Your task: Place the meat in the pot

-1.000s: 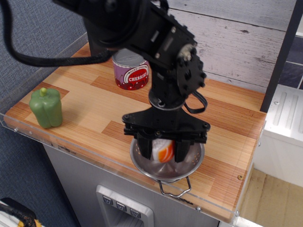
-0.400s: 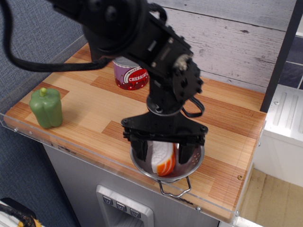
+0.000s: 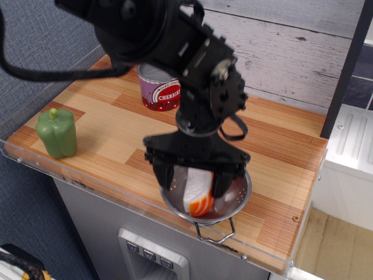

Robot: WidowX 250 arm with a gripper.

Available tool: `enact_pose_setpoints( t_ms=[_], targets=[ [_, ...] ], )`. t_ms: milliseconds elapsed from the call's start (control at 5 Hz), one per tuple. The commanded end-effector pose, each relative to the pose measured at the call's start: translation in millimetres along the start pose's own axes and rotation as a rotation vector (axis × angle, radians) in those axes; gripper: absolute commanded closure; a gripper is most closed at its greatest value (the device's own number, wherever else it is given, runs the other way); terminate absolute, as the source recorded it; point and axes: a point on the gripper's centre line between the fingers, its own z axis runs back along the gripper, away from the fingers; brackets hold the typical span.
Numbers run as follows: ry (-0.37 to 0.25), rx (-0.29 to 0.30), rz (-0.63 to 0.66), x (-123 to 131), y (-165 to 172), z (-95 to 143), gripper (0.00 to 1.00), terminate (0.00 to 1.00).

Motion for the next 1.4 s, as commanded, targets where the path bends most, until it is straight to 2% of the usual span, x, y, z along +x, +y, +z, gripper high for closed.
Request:
enact_pose_setpoints(
  t_ms=[0, 200, 400, 600, 800, 1000, 1200],
  targets=[
    [-0.025, 0.003, -0.109, 32, 1, 28, 0.0, 0.0],
    [0.026, 0.013, -0.13, 51, -5, 23, 0.0, 0.0],
    [0.026, 0.037, -0.208, 66, -19, 22, 0.0, 0.0],
    [0.017, -0.02, -0.222, 73, -19, 21, 0.0, 0.0],
    [-0.021, -0.032, -0.283, 80, -18, 18, 0.0, 0.0],
    [-0.021, -0.032, -0.283, 80, -18, 18, 0.0, 0.0],
    [-0.021, -0.032, -0.283, 80, -18, 18, 0.0, 1.0]
  ],
)
